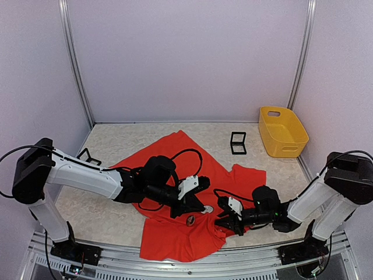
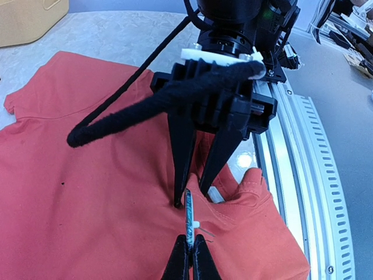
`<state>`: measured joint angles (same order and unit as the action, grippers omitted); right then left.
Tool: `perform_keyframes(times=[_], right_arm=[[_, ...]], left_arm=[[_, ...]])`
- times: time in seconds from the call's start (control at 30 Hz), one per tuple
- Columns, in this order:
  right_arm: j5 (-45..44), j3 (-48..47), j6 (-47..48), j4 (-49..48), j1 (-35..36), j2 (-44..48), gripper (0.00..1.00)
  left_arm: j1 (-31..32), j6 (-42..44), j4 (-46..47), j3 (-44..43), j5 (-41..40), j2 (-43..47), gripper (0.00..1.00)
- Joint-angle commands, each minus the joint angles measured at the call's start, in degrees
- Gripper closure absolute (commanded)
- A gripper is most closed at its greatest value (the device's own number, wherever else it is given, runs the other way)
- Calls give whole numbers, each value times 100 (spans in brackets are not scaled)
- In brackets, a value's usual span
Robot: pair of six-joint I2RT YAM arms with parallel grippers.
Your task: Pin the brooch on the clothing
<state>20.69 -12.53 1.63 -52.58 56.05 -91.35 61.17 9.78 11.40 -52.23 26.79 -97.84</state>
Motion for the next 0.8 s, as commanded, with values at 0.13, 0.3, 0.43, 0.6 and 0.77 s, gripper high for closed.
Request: perform_keyframes(times=[0.13, 0.3, 0.43, 0.6, 0.77], right_arm=[[272, -126, -89, -7, -61, 406, 59], [86, -252, -39, -277, -38, 758, 41], [79, -401, -21, -619, 3, 539, 37], [107, -630, 75, -522, 54, 228, 37], [-259, -295, 354, 235, 47, 848, 39]], left_arm=[[34, 73, -104, -34, 48, 257, 100], [34, 55, -104, -25, -5, 268, 100], [36, 51, -125, -17, -23, 266, 100], [34, 61, -126, -16, -47, 261, 100], [24, 106, -162, -7, -121, 281, 100]])
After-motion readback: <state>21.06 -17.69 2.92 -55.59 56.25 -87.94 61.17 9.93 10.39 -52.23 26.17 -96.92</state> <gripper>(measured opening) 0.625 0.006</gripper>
